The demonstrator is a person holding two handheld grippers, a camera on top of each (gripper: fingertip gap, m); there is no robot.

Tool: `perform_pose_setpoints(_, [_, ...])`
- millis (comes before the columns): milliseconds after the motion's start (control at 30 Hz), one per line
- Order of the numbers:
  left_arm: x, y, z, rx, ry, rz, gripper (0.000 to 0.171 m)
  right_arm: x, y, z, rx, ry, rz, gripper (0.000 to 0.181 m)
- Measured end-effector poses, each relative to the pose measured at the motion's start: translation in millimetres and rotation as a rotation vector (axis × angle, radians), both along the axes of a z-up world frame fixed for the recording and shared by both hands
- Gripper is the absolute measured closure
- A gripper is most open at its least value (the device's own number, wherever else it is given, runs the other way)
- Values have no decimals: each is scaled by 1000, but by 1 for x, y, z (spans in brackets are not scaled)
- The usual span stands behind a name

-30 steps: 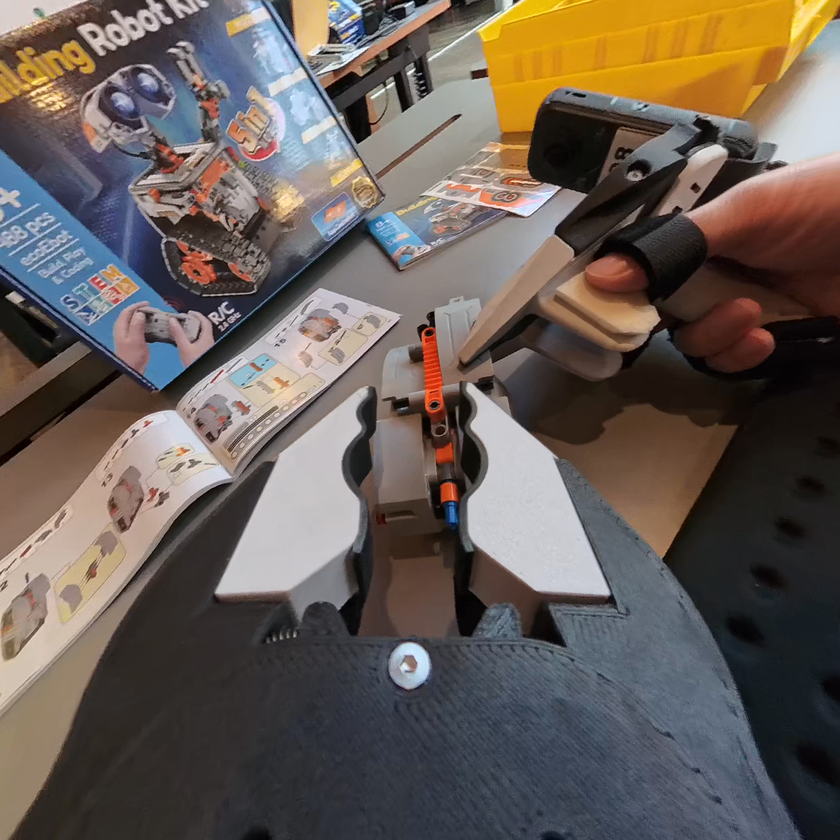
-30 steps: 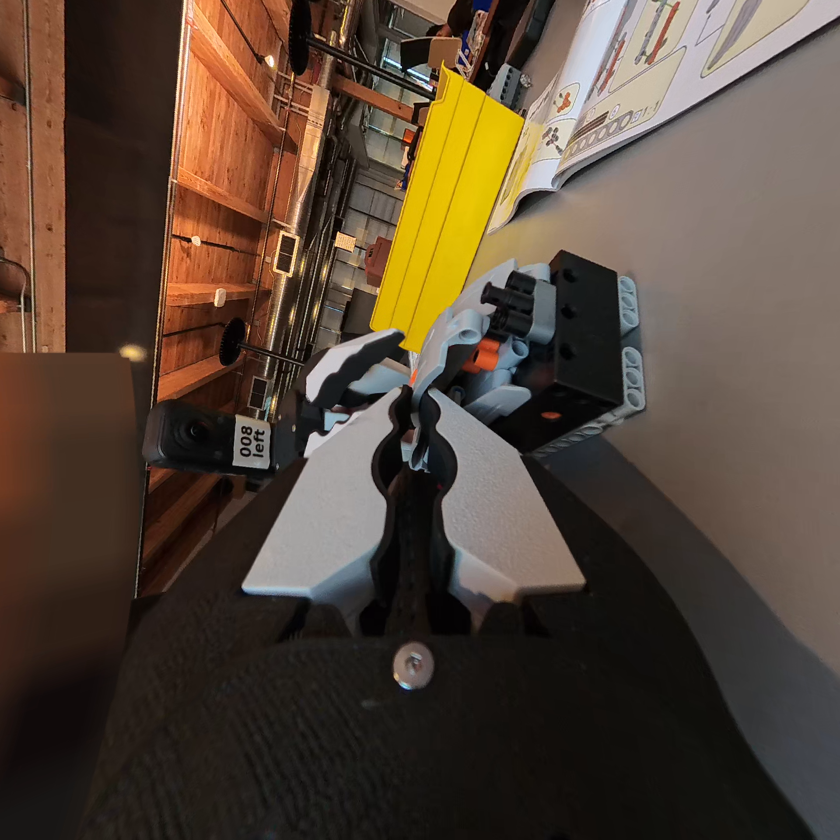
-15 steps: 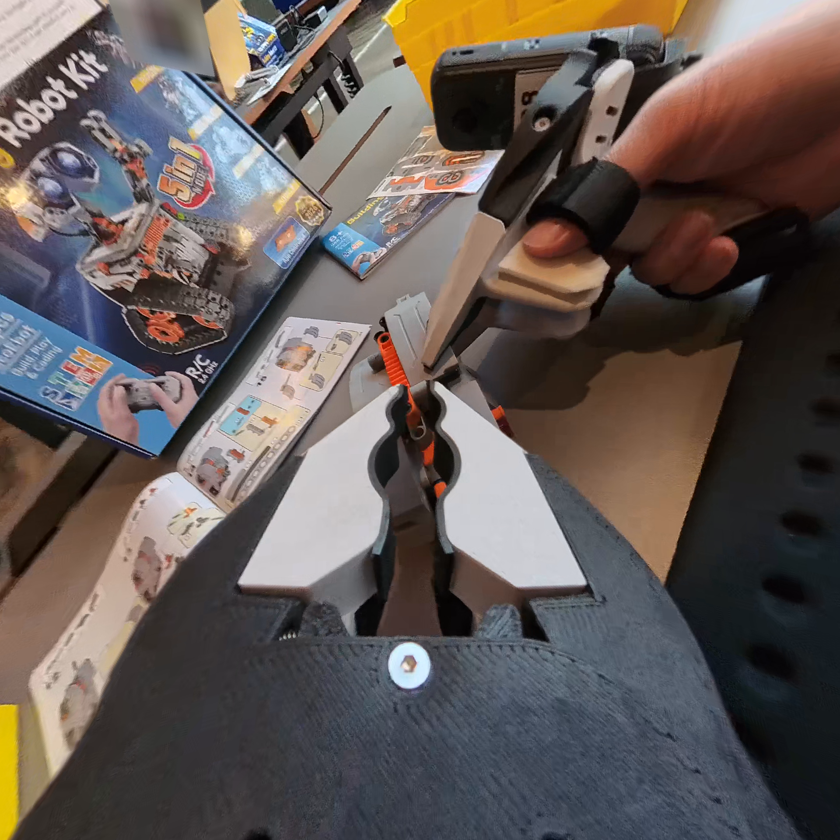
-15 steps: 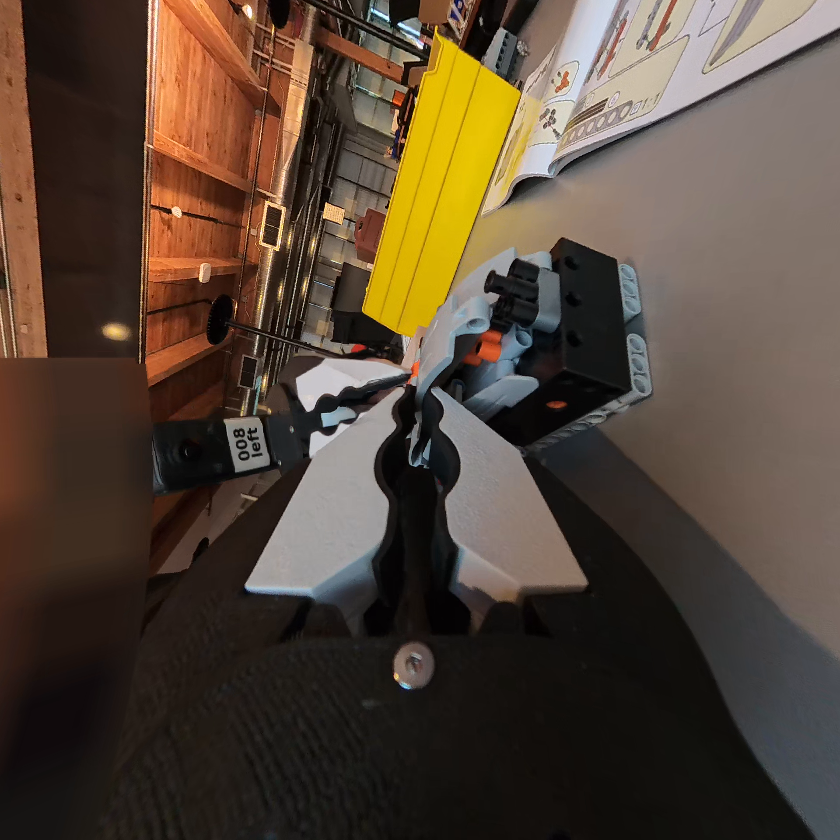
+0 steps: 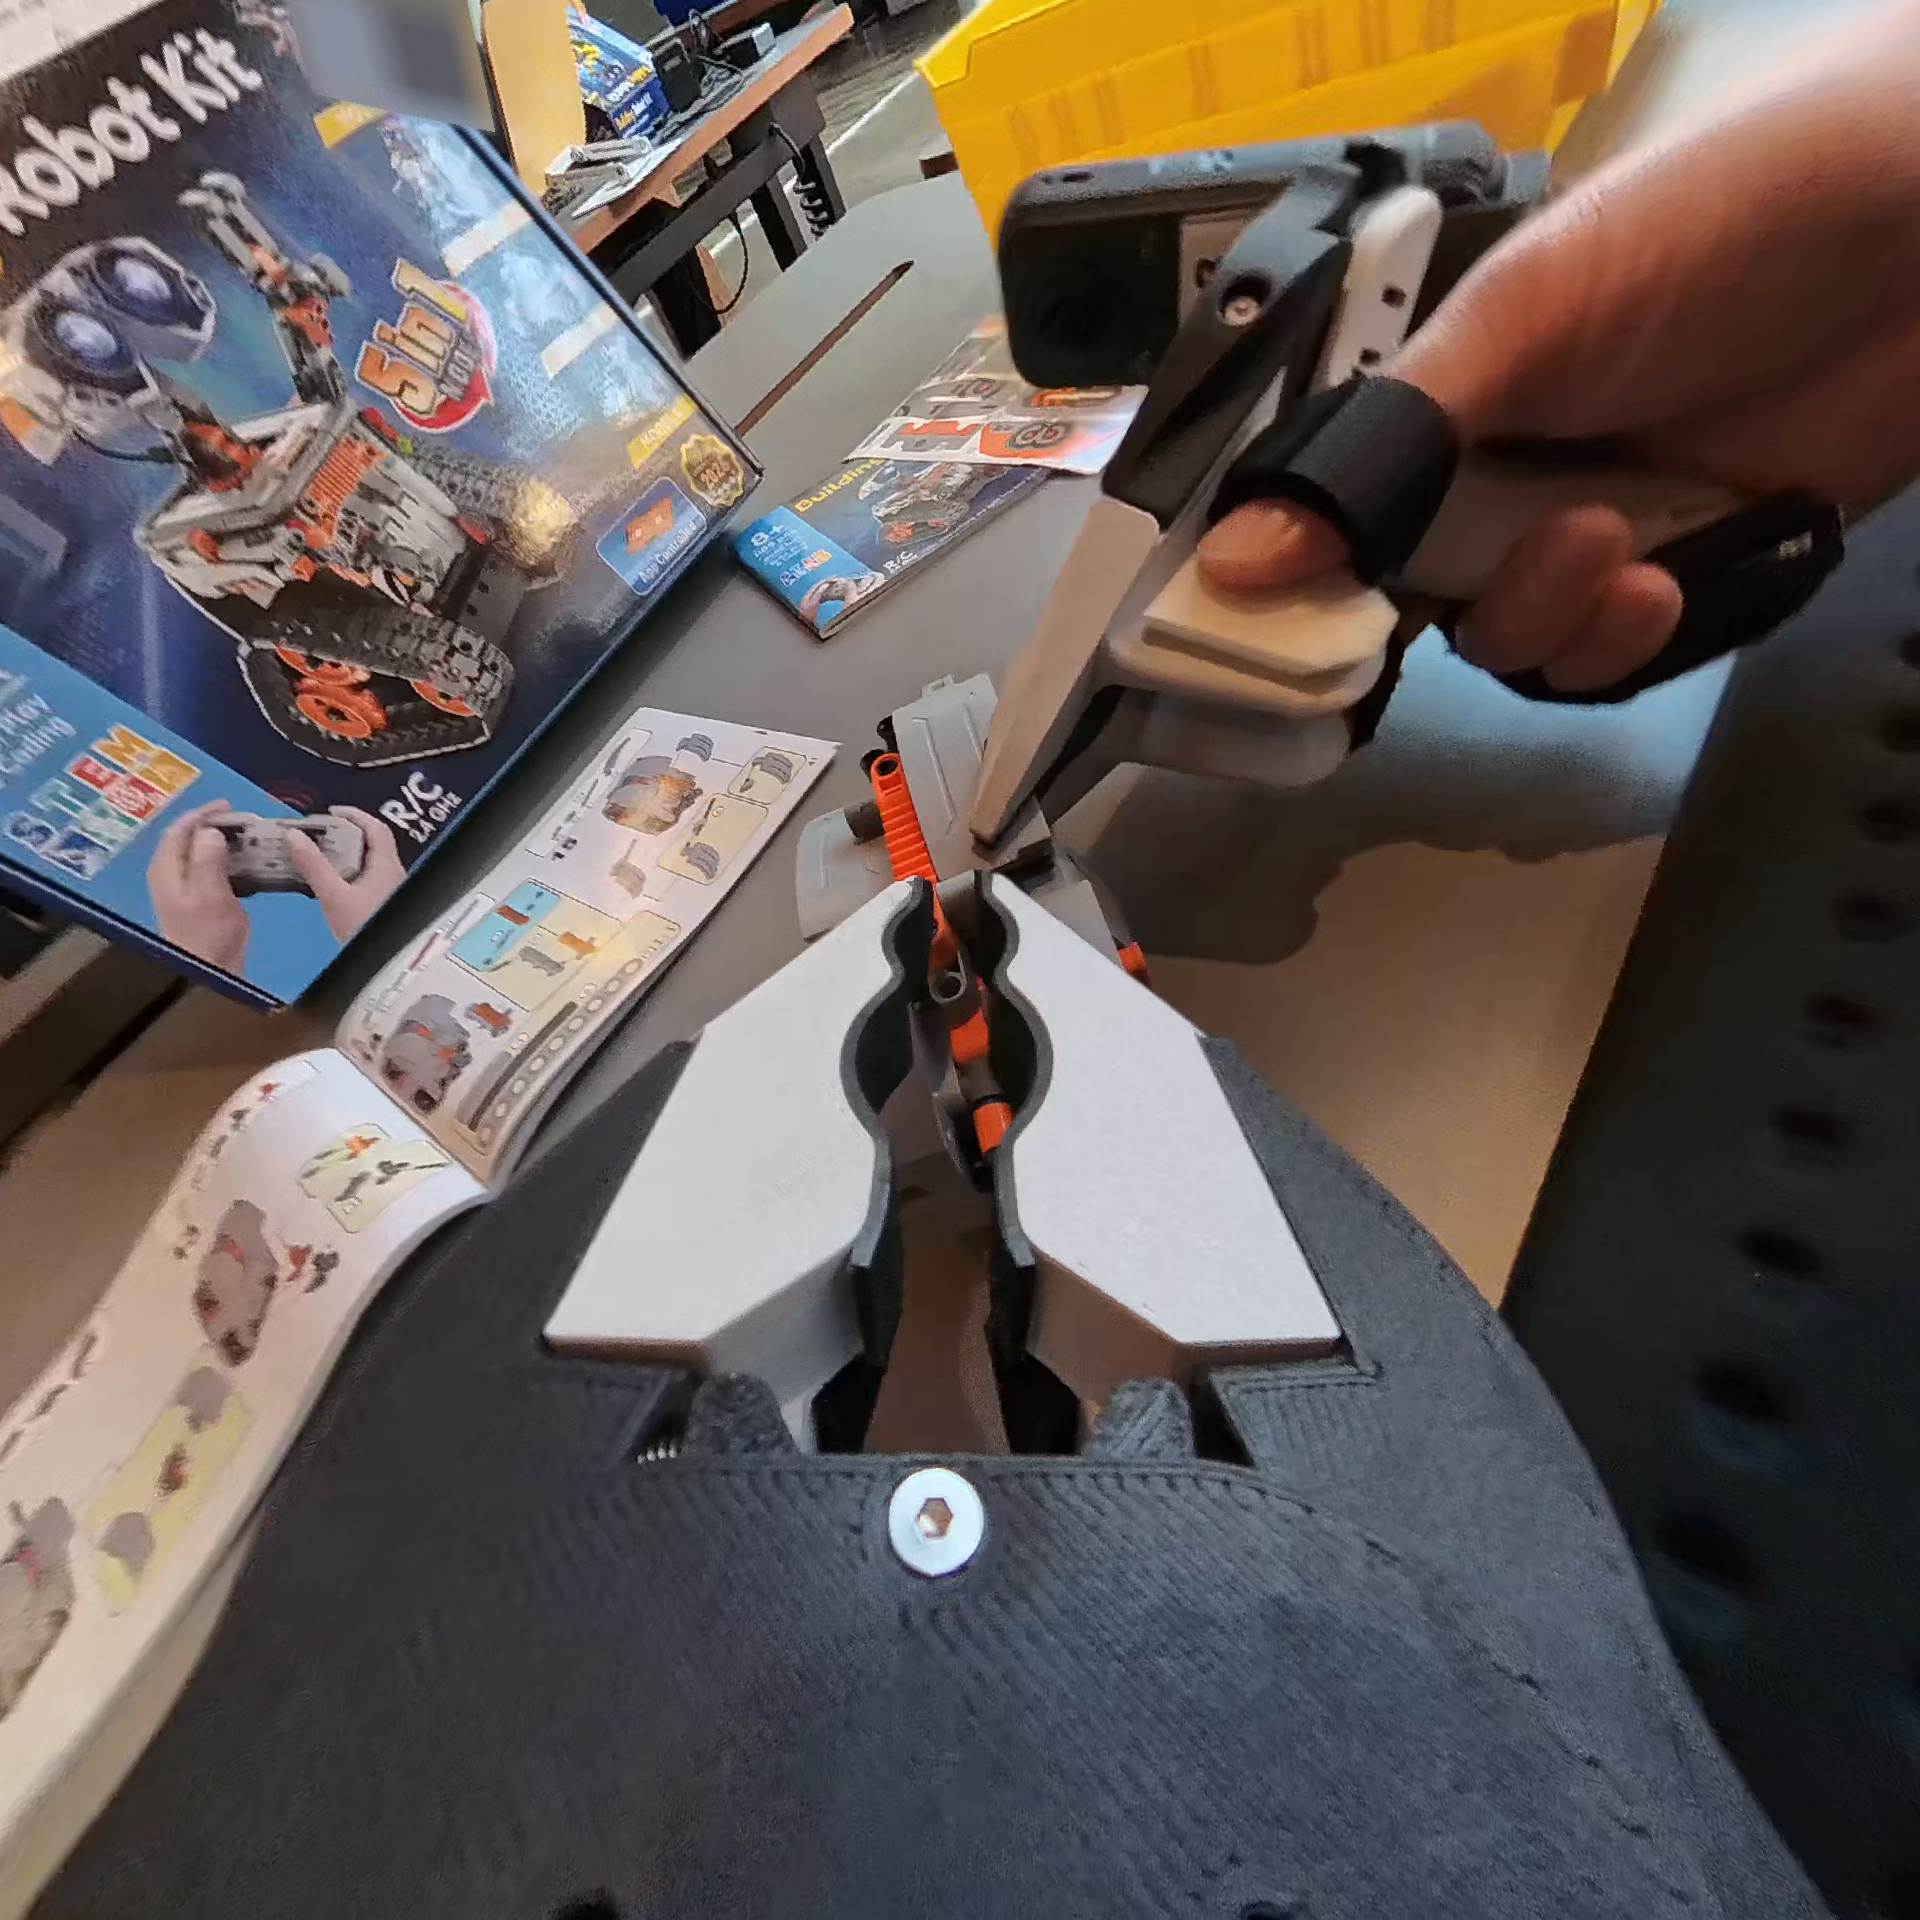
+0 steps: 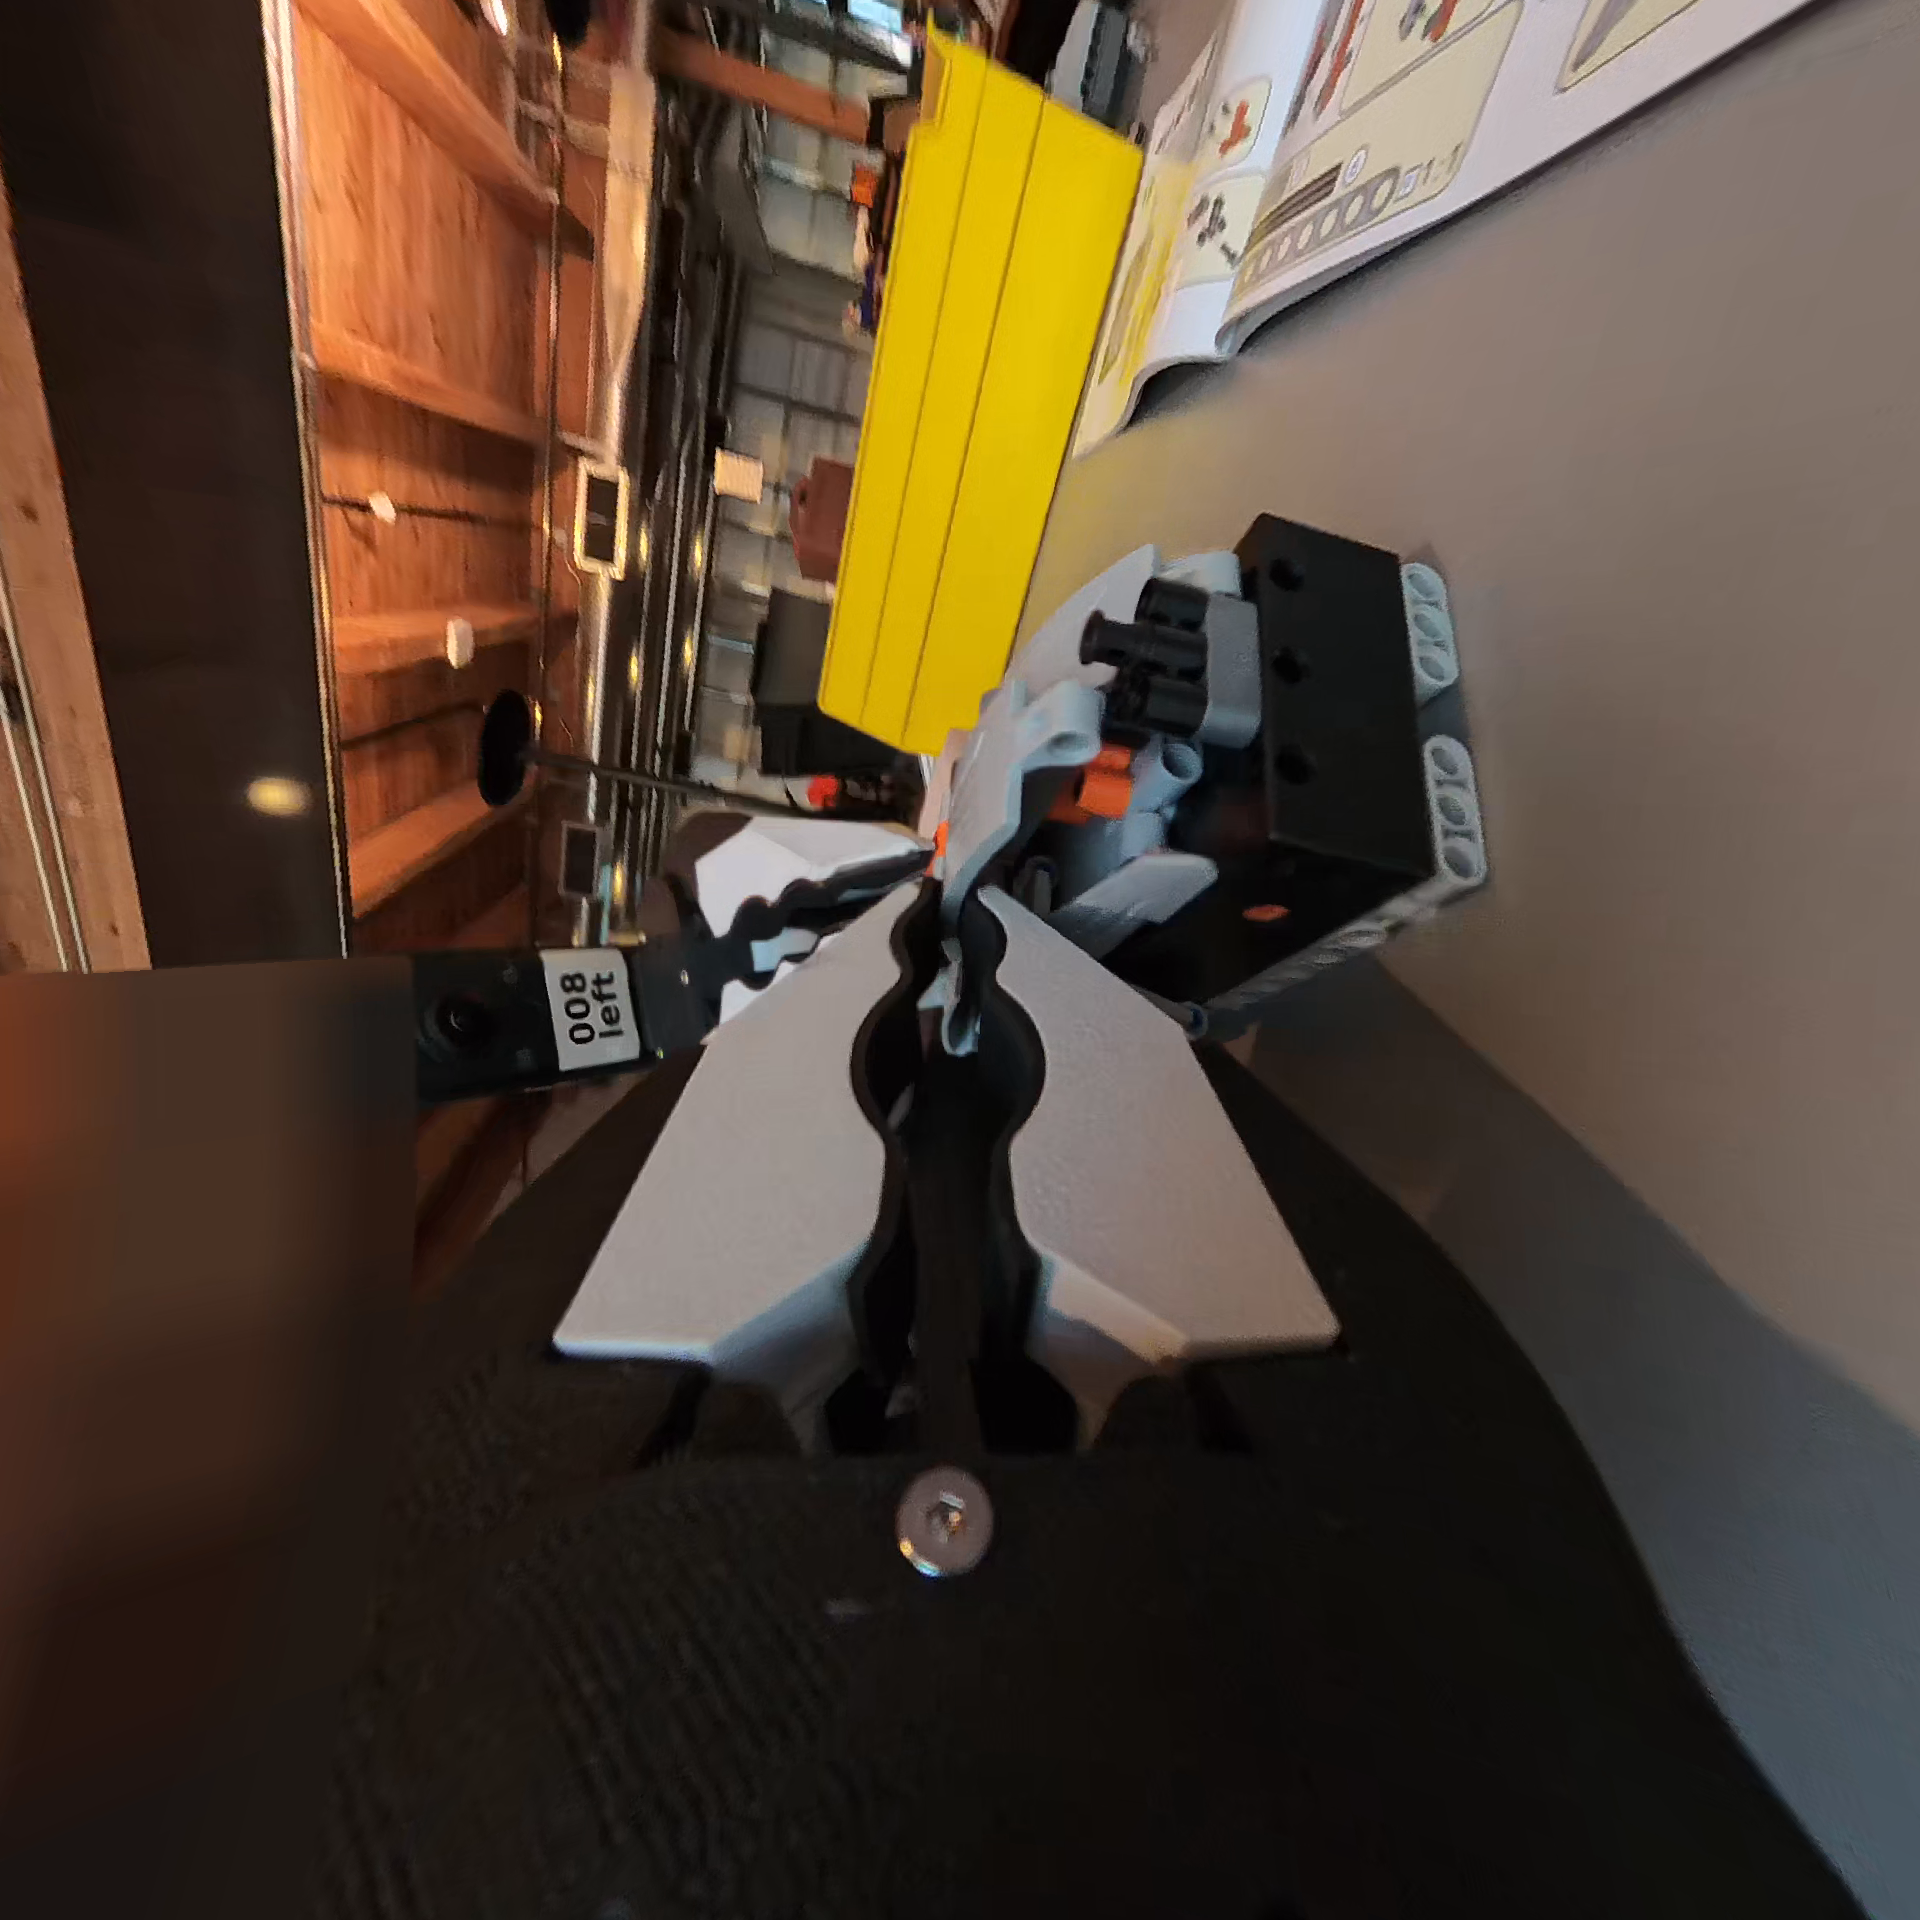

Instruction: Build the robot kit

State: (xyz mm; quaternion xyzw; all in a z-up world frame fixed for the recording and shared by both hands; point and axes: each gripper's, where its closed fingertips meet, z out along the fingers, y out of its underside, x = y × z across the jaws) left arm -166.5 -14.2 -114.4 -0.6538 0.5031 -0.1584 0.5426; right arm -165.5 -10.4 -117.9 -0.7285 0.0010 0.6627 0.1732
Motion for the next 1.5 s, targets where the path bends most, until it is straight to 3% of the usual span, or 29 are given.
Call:
perform_pose_setpoints(133, [0,1,0,33,20,24,165,0,8,3,-31,69,-136,180])
perform_pose_setpoints(233, [-1,2,0,58,38,49,165,-1,10,2,-3,22,-178,180])
perform_pose_setpoints(500, [-1,2,-1,147,110,65,165,-3,6,1,3,-23,-94,180])
perform_pose_setpoints(1233, [2,-3,0,154,87,11,165,0,-3,0,-34,-57,20,180])
perform_pose_setpoints(1400, [-12,-6,8,30,-41,13,171,3,-3,1,-34,-30,18,180])
perform_pose_setpoints(1500, [-9,-8,-1,-82,-56,17,166,3,-2,1,-21,-31,12,181])
